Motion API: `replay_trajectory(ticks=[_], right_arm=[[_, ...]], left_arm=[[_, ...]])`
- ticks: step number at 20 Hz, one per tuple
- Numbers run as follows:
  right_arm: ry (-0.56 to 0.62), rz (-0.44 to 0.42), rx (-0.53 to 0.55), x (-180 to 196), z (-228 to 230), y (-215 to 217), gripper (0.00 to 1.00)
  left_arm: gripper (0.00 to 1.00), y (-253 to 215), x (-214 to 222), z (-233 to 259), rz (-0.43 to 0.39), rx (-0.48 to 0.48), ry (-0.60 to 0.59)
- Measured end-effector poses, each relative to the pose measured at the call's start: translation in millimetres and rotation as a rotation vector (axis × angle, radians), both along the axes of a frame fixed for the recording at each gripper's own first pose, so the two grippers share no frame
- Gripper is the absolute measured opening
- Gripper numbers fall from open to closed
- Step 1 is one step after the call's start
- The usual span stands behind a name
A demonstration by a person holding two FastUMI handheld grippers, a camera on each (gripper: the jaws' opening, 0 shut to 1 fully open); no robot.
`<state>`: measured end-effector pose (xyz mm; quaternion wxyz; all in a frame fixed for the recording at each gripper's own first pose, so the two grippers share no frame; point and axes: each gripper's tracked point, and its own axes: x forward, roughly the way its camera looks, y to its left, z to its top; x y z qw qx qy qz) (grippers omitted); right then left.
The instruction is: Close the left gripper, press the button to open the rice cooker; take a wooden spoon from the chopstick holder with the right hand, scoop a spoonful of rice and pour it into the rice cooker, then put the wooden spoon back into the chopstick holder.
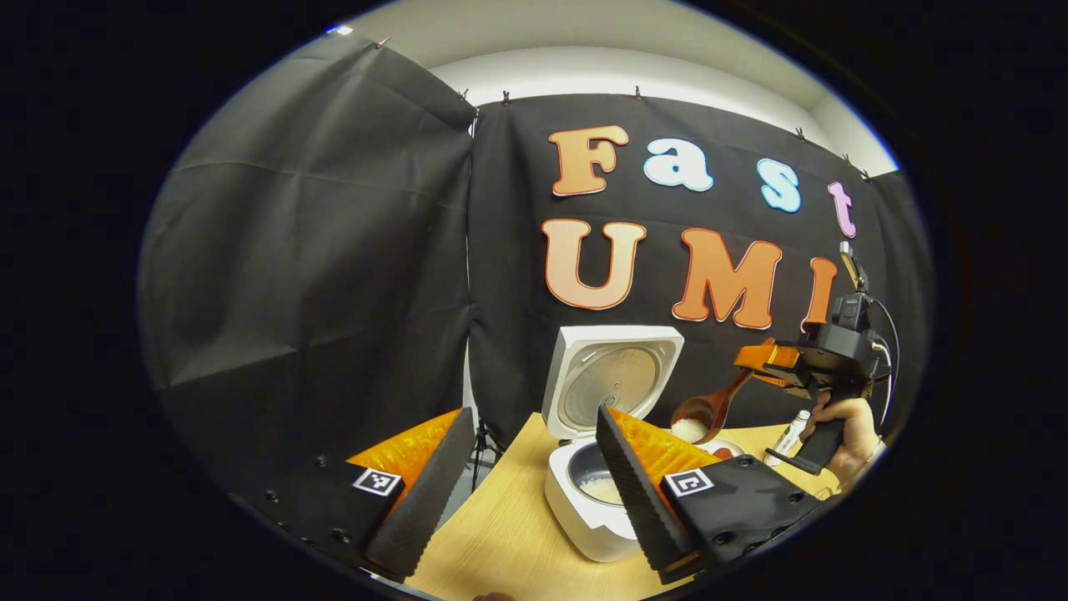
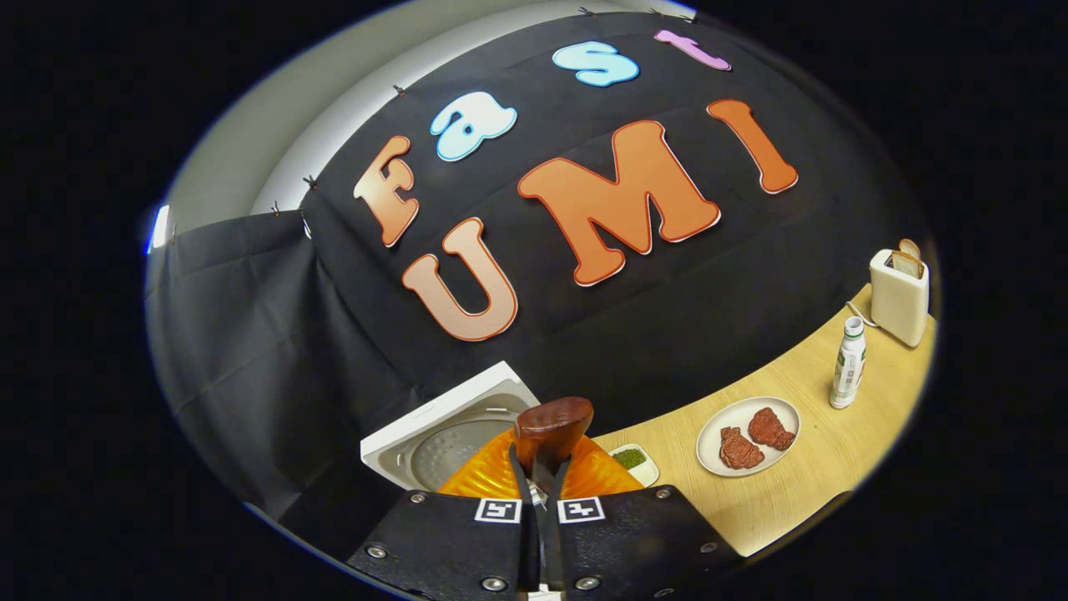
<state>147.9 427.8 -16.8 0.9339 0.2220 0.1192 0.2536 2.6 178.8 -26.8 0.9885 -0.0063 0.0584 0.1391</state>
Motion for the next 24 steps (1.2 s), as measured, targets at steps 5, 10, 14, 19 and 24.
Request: replay_trajectory(ticks=[5, 10, 14, 19, 24], right_arm=[[-0.027, 0.013, -0.025, -3, 2, 3, 0.02], [-0.079, 0.032, -0.067, -3, 5, 5, 0.02], [-0.122, 0.062, -0.110, -4, 3, 9, 0.01], [-0.180, 0.094, -0.176, -11, 0, 16, 0.01], [-0.236, 0.137, -0.224, -18, 0, 26, 0.02]], left_arm=[[1.00, -2, -1, 1, -0.004, 0.000, 0.000], [0.99, -2, -1, -2, -0.003, -0.004, 0.007], [0.99, -1, -1, -3, 0.001, -0.002, 0.013], [1.00, 2, -3, -5, 0.005, 0.001, 0.016], [1.00, 1, -1, -8, 0.003, -0.002, 0.021]])
